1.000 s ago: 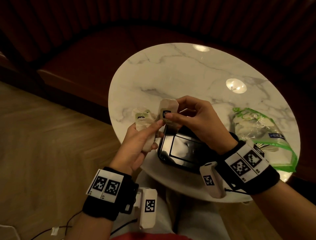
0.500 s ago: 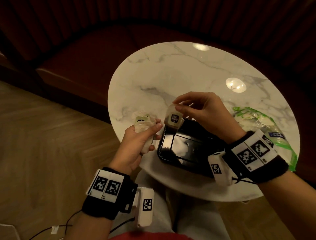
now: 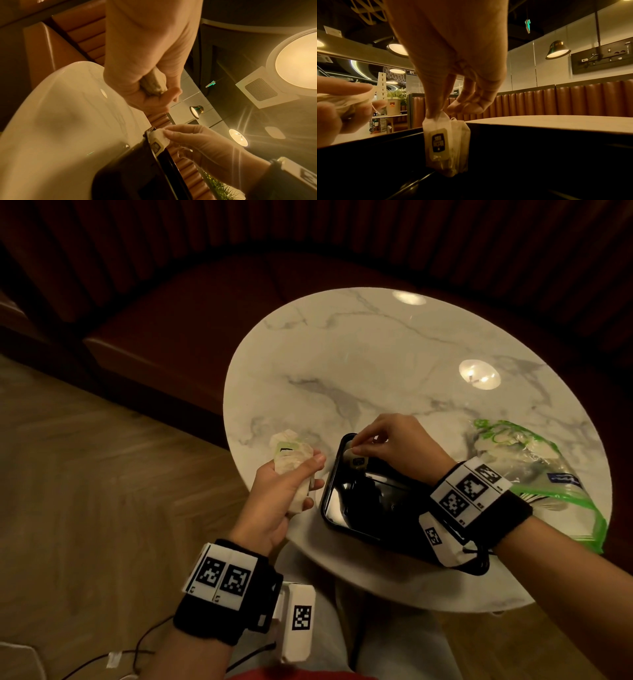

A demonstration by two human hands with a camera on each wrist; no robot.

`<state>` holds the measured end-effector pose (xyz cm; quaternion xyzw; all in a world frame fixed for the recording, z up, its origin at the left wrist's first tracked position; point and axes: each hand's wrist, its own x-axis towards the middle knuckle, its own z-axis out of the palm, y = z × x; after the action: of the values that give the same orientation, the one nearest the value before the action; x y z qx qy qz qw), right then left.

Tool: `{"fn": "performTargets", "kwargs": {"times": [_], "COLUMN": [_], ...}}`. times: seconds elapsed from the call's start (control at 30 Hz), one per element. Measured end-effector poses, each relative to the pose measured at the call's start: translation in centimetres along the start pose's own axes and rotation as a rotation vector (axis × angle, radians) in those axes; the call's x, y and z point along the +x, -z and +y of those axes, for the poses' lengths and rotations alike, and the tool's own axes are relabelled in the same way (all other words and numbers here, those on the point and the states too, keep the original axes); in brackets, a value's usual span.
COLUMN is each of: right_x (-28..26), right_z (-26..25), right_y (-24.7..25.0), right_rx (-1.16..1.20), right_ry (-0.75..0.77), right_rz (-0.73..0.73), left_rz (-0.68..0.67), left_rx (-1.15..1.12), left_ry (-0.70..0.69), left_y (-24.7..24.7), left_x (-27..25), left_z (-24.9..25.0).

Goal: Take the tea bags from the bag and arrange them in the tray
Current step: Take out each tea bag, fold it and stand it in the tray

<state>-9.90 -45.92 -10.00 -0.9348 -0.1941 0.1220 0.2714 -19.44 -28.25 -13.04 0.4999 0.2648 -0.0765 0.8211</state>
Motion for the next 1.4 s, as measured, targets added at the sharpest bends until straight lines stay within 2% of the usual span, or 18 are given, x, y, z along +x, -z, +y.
{"fn": "performTargets", "kwargs": {"times": [0.23, 0.63, 0.73, 0.9, 1.07, 1.23, 1.4], "right_x": [0.9, 0.7, -0.1, -2.2, -3.0, -3.5, -3.3], "right_z": [0.5, 0.4, -1.1, -4.9, -5.5, -5.6, -6.0], "right_y": [-0.5, 0.1, 0.9, 1.4, 0.4, 0.1, 0.0], "right_rx": [-0.026, -0.018, 0.032, 0.149, 0.220, 0.222, 0.102], "right_ry": [-0.036, -0.047, 0.010, 0.209, 0.215, 0.282, 0.329], "right_rz": [0.091, 0.098, 0.103, -0.048, -0.086, -0.023, -0.067], "left_rz": [0.003, -0.085, -0.120, -0.207, -0.287, -0.252, -0.196], "left_rx": [-0.029, -0.195, -0.240, -0.259, -0.266, -0.184, -0.136], "left_ry": [0.030, 0.166, 0.184, 0.192, 0.182, 0.141, 0.133], "left_y": [0.0, -0.8, -0.8, -1.0, -1.4, -1.7, -1.7], "left_x": [-0.1, -0.5, -0.7, -0.8, -1.2, -1.4, -1.3], "left_z": [0.3, 1.5, 1.8, 1.9, 2.0, 1.7, 1.7]}}
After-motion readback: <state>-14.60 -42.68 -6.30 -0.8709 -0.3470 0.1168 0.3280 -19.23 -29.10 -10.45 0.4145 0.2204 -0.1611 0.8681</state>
